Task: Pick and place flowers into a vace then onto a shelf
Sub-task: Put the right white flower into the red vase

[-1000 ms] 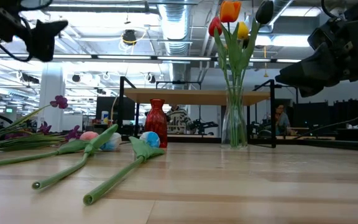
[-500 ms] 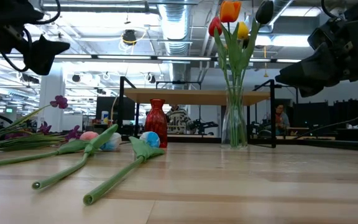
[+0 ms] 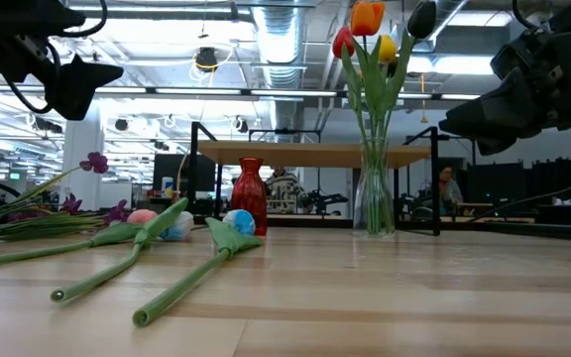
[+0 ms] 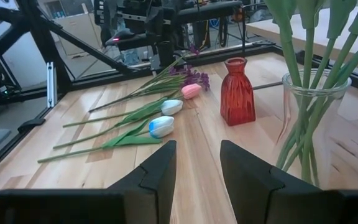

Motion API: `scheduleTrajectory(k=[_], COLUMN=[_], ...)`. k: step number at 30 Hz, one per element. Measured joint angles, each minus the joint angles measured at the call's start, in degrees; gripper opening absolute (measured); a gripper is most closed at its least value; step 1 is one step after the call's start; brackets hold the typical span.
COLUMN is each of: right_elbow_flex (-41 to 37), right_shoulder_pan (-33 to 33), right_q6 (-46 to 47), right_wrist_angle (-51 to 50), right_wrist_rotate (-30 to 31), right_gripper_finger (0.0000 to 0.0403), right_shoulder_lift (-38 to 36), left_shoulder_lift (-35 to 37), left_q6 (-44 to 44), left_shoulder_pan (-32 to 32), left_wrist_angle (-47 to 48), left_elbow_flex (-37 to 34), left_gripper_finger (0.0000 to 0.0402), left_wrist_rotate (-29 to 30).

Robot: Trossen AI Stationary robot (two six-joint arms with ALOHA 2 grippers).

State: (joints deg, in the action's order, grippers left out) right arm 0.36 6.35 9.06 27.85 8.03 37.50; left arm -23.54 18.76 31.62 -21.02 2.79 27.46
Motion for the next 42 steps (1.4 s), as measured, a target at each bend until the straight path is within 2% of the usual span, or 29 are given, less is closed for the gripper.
scheduleTrajectory(k=[4, 14, 21, 32, 36, 42], right_elbow_flex=[0.0, 0.0, 0.0, 0.0, 0.0, 0.0], right_shoulder_pan=[0.0, -0.02, 0.0, -0.11, -0.11, -0.11], right_q6=[-0.02, -0.01, 0.82, 1.36, 1.18, 1.13], right_wrist_angle=[-0.16, -0.85, -0.83, -0.82, -0.8, -0.8], right_wrist_rotate=[-0.02, -0.04, -0.08, -0.08, -0.04, -0.06], right_gripper_finger=[0.0118, 0.0118, 0.0118, 0.0118, 0.0118, 0.0118], right_shoulder_lift=[0.0, 0.0, 0.0, 0.0, 0.0, 0.0], left_shoulder_lift=[-5.28, -19.97, -35.86, -58.51, -63.22, -67.95], left_q6=[0.35, 3.3, 8.01, 11.04, 12.96, 22.47], left_shoulder_pan=[-0.49, -1.07, -1.07, -1.07, -1.07, -1.01], left_wrist_angle=[-4.59, -4.71, -6.64, -6.78, -3.11, 8.99], left_elbow_flex=[0.37, 8.5, 14.68, 30.43, 35.67, 42.88], left_gripper_finger=[0.0302, 0.0302, 0.0302, 0.0302, 0.0302, 0.0302], left_wrist_rotate=[1.87, 9.77, 10.86, 10.75, 10.78, 10.78])
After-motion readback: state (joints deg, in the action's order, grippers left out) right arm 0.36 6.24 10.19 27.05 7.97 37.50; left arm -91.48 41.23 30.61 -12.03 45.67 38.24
